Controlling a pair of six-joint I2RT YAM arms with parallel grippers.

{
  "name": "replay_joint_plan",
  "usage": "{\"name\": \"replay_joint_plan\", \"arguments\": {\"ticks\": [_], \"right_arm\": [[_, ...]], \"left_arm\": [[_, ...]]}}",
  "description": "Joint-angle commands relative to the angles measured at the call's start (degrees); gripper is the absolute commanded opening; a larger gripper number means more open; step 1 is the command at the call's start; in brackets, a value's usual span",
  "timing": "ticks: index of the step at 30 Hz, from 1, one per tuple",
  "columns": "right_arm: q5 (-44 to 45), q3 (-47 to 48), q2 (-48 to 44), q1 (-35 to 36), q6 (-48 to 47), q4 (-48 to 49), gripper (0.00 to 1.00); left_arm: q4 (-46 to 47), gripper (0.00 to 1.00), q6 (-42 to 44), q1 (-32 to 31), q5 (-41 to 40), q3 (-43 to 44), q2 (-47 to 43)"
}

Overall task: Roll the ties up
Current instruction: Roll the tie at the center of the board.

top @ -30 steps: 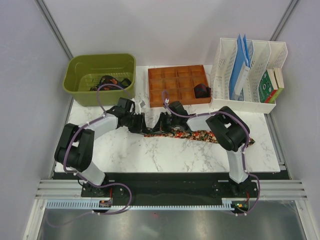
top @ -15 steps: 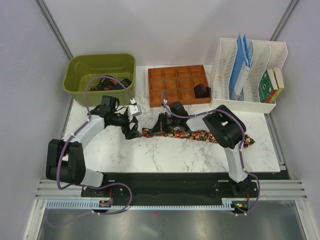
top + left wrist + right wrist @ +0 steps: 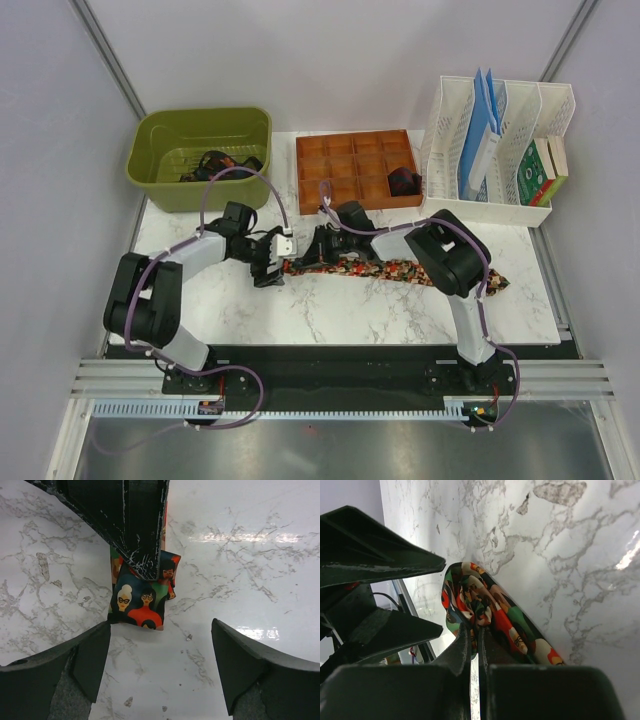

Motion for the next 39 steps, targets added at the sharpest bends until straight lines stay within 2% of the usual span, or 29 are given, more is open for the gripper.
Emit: {"name": "replay_joint_plan", "arguments": {"ticks": [1, 6, 12, 17, 19, 21, 22, 25, 27, 30, 31, 34, 39], "right_arm": [[0.81, 3.2, -0.97, 0.45, -3.39, -2.49, 0.0], [0.46, 4.17, 0.0, 0.36, -3.56, -2.84, 0.0], [0.2, 3.65, 0.61, -0.08, -2.16, -1.09, 0.0], [0.28, 4.0, 0.44, -0.08, -1.54, 0.14, 0.0], [0.2, 4.08, 0.44, -0.08, -1.19, 0.58, 0.0], [0.2, 3.74, 0.26, 0.01, -1.1, 0.67, 0.0], [0.11, 3.56, 0.0, -0.08, -0.93, 0.67, 0.0], [-0.33, 2.42, -0.61, -0.08, -0.32, 1.19, 0.0], [-0.59, 1.28, -0.71, -0.08, 0.13, 2.07, 0.0], [-1.03, 0.57, 0.26, -0.08, 0.13, 3.13, 0.0], [-1.12, 0.57, 0.96, -0.16, 0.21, 3.74, 0.0], [-1.65, 0.31, 2.45, -0.25, 0.39, 5.06, 0.0], [-2.53, -0.22, 3.77, -0.69, 1.09, 6.47, 0.0]], "left_arm": [[3.89, 0.9, 4.08, -1.51, -1.23, 2.71, 2.17], [7.31, 0.91, 0.22, -3.45, -4.04, 4.65, 4.81], [7.85, 0.8, -3.04, -4.94, -6.24, 6.06, 7.62], [7.24, 0.64, -3.39, -6.44, -7.38, 5.1, 7.45], [6.71, 0.52, -3.13, -7.14, -8.0, 4.74, 7.27], [4.87, 0.44, -3.3, -7.23, -8.26, 5.0, 6.75], [3.82, 0.35, -4.0, -7.32, -8.18, 5.27, 6.14], [0.48, 0.27, -6.63, -7.41, -7.65, 5.45, 3.95], [-0.06, 0.28, -7.08, -7.58, -7.91, 3.61, 2.45], [0.03, 0.43, -7.26, -7.41, -8.18, 0.98, -0.89], [-0.06, 0.52, -7.43, -7.32, -8.18, 0.53, -1.42], [0.73, 0.63, -7.26, -6.79, -9.14, -0.97, -2.48], [2.4, 0.66, -8.14, -5.39, -9.85, 0.26, -0.73]]}}
